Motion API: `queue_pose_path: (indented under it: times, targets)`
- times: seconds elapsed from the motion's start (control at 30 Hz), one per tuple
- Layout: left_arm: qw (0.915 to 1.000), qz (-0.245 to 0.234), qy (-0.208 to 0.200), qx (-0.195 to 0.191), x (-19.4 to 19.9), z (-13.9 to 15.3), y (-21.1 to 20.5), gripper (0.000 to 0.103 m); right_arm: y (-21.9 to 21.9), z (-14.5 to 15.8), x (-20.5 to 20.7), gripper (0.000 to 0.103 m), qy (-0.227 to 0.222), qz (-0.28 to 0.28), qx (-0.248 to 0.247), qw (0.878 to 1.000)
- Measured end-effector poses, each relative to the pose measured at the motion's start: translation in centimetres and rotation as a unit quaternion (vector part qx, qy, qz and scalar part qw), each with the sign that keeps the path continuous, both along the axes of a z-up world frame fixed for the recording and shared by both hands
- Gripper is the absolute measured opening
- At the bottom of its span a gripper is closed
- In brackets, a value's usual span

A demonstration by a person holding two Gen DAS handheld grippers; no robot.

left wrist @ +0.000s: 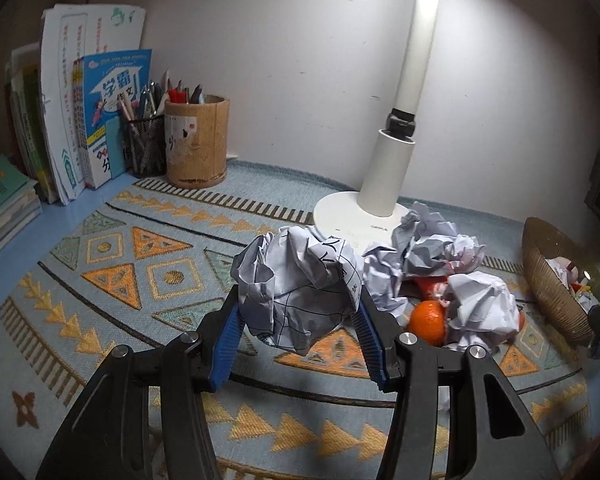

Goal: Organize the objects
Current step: 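Carry the bow clip and paper ball to the amber bowl and release, then return both tools to the pile and lower them toward paper balls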

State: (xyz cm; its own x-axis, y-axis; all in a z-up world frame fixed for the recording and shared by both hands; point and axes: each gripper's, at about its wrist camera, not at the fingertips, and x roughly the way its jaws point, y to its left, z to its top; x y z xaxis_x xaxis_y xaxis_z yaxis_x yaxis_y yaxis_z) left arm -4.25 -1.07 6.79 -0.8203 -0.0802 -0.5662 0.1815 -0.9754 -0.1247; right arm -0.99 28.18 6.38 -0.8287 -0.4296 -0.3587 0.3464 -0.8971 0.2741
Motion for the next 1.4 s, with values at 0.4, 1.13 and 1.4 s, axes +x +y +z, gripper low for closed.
queue_pose_path:
  times: [0.4, 1.13, 1.4]
  targets:
    - [0.9753, -0.202, 0.057, -0.068, -2.5, 7.6, 21.5, 0.051, 11.9, 8.7, -4.1, 0.027, 0.023, -0.069, 0.045, 0.996]
    - [0.9429, -0.324, -0.047, 0.059, -8.1, 1.8, 28.3, 0.103, 19.4, 6.3, -12.2, 0.103, -0.098, -0.104, 0.041, 0.989]
    - [0.9502, -0.309, -0.034, 0.023, -5.5, 3.6, 26.9, 0.103, 19.8, 8.1, -10.4, 0.103, -0.097, -0.119, 0.021, 0.988]
